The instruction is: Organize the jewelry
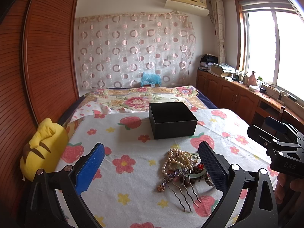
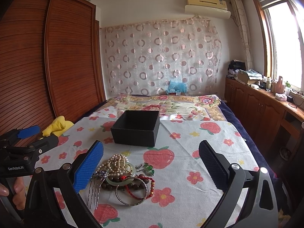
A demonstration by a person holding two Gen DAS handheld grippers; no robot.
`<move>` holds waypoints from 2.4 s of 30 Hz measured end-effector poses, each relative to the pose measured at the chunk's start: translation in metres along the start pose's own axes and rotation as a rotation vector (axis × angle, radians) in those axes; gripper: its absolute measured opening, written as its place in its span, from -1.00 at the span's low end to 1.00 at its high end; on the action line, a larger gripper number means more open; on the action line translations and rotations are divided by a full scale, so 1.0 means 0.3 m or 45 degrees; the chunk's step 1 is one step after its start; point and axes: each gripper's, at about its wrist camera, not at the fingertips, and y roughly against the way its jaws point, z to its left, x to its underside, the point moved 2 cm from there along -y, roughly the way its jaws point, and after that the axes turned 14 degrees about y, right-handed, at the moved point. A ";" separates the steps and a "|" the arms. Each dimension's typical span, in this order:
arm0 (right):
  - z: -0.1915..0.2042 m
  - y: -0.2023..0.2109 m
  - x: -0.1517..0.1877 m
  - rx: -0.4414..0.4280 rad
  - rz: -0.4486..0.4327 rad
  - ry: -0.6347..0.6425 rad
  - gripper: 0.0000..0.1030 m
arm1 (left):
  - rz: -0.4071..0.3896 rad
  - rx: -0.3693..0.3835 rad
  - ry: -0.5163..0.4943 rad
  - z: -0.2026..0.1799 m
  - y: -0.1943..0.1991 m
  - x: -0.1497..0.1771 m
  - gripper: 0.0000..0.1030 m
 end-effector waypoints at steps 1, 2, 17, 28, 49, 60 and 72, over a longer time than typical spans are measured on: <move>0.000 -0.002 0.003 -0.001 -0.001 0.000 0.95 | 0.001 0.000 -0.001 0.001 -0.001 0.001 0.85; 0.000 -0.004 0.005 -0.001 -0.001 0.001 0.95 | 0.001 -0.001 -0.001 -0.009 0.004 -0.015 0.85; 0.005 -0.001 0.019 -0.013 0.029 0.057 0.95 | 0.101 0.009 -0.017 0.000 -0.056 0.060 0.85; 0.016 -0.071 0.078 -0.067 0.140 0.092 0.95 | 0.287 0.091 -0.068 0.000 -0.155 0.152 0.85; 0.005 -0.143 0.213 -0.241 0.299 0.088 0.83 | 0.534 0.240 -0.081 -0.073 -0.308 0.222 0.72; 0.079 -0.201 0.220 -0.404 0.381 0.165 0.55 | 0.597 0.261 -0.066 -0.054 -0.354 0.218 0.06; 0.171 -0.270 0.216 -0.486 0.450 0.285 0.53 | 0.504 0.262 -0.048 -0.027 -0.313 0.176 0.01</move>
